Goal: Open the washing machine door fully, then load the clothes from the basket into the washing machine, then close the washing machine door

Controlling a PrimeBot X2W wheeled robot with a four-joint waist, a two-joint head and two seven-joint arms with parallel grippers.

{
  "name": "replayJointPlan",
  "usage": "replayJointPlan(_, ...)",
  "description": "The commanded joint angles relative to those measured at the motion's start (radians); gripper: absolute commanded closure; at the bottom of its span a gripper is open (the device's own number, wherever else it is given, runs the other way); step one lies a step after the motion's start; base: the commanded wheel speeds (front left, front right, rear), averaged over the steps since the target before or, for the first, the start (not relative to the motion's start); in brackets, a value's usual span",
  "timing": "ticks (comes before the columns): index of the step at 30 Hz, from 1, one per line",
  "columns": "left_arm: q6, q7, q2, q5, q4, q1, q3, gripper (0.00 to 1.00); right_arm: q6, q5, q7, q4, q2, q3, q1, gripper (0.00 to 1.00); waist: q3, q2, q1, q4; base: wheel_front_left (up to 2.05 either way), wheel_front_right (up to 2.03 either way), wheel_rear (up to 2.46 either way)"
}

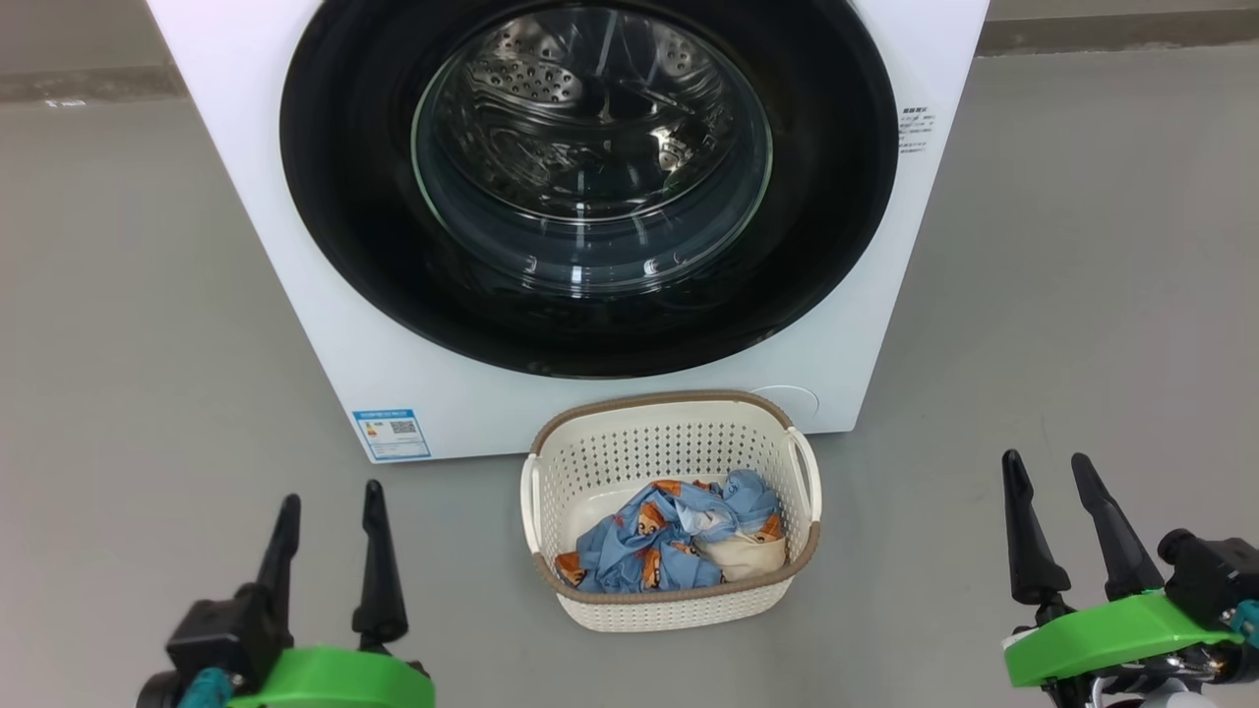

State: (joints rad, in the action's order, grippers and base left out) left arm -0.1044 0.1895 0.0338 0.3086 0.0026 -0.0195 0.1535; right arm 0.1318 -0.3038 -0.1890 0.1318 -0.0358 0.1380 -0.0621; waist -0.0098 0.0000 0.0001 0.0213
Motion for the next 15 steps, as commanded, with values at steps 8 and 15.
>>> replayJointPlan(8,0.005,0.033,0.014,-0.087,0.048,-0.021,0.001,0.00,-0.001,0.129,-0.034,0.029,-0.013,-0.016,-0.043,0.00,-0.004,0.0000,-0.0001,0.002,0.00,0.00,0.00)
replayJointPlan(15,0.031,0.054,0.015,-0.095,0.128,-0.021,0.016,0.00,-0.001,0.214,-0.055,0.070,-0.014,-0.026,-0.046,0.00,-0.007,0.0000,-0.0001,0.003,0.00,0.00,0.00)
